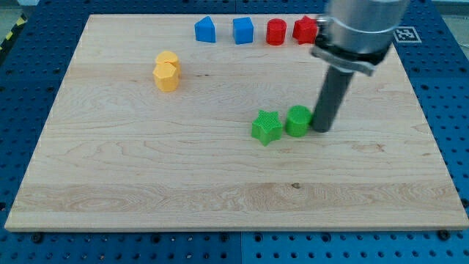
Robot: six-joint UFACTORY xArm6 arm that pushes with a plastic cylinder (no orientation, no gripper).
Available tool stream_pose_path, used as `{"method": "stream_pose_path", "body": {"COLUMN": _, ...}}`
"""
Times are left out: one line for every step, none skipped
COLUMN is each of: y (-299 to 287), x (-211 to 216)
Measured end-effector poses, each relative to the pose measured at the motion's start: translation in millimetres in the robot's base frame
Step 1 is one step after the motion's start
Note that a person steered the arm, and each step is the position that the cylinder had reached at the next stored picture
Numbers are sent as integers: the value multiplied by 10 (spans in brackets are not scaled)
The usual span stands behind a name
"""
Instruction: Move the blue cube into the yellow heart
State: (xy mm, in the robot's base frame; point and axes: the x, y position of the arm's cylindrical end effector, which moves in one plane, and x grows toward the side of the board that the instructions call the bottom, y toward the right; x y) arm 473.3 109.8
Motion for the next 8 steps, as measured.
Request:
{"method": "stream_pose_path", "body": {"y": -32, "x": -105}}
{"method": "stream_pose_path", "body": {"y": 89, "x": -563}}
{"method": "stream_pose_path", "body": {"y": -126, "x": -833}}
{"method": "stream_pose_path", "body": {"y": -164, "x": -908}}
{"method": "stream_pose_path", "body": {"y": -164, "x": -1176}}
{"method": "stream_pose_path", "body": {"y": -370, "x": -1284}}
{"method": "stream_pose_path", "body": {"y": -923, "x": -1432}}
{"method": "stream_pose_path", "body": {"y": -1523, "x": -1615}}
